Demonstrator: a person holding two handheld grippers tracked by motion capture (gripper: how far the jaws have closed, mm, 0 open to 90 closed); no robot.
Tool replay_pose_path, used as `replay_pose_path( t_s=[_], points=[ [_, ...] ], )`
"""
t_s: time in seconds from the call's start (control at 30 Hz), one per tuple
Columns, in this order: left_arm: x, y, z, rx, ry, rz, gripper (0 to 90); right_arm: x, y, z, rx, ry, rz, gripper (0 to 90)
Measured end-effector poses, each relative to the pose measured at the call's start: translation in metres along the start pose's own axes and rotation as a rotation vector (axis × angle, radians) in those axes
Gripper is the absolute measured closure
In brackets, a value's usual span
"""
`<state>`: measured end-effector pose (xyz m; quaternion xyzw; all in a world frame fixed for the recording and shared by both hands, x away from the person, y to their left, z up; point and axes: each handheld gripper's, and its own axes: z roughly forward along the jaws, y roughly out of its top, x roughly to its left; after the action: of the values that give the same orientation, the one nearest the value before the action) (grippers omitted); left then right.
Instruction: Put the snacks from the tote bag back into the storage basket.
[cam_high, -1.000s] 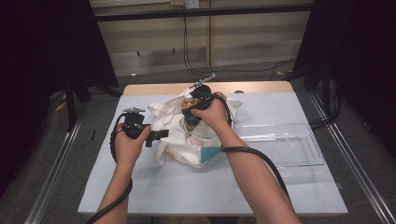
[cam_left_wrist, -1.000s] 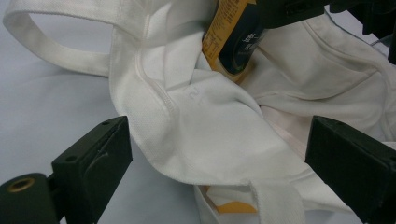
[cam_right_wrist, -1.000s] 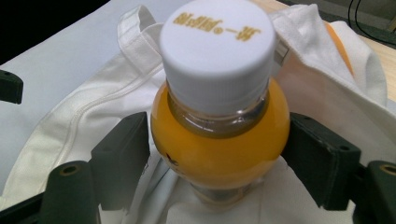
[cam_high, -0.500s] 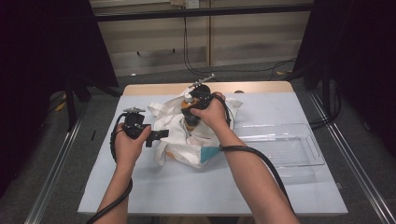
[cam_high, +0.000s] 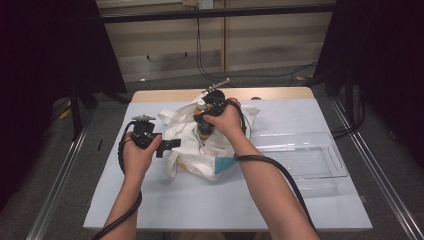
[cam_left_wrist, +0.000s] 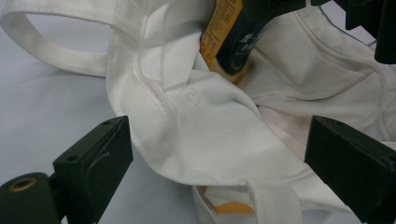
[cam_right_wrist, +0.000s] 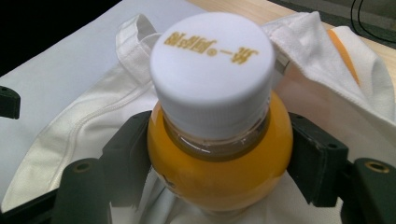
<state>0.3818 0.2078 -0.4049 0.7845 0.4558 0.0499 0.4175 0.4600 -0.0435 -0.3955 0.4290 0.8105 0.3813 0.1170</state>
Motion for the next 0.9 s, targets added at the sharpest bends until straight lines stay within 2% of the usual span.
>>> replay_pose_path(
  t_s=[0.23, 0.43, 0.63, 0.67, 0.9],
  points=[
    [0.001, 0.000, -0.001, 0.003, -0.003, 0.003, 7.5, 0.000, 0.000, -0.001, 0.003, -0.004, -0.008, 29.8],
    [0.002, 0.001, -0.002, -0.003, 0.002, 0.003, 7.5, 0.002, 0.000, -0.001, 0.008, -0.014, 0.003, 30.2],
    [0.000, 0.001, -0.002, -0.010, -0.002, -0.001, 7.6, 0.000, 0.000, -0.004, 0.014, -0.003, 0.024, 30.4],
    [0.000, 0.001, -0.002, -0.013, -0.001, -0.003, 7.6, 0.000, 0.001, -0.006, 0.012, -0.008, 0.038, 30.4],
    [0.000, 0.001, -0.003, -0.012, -0.003, 0.002, 7.7, -0.002, 0.003, -0.010, 0.010, 0.004, 0.035, 30.4]
  ],
)
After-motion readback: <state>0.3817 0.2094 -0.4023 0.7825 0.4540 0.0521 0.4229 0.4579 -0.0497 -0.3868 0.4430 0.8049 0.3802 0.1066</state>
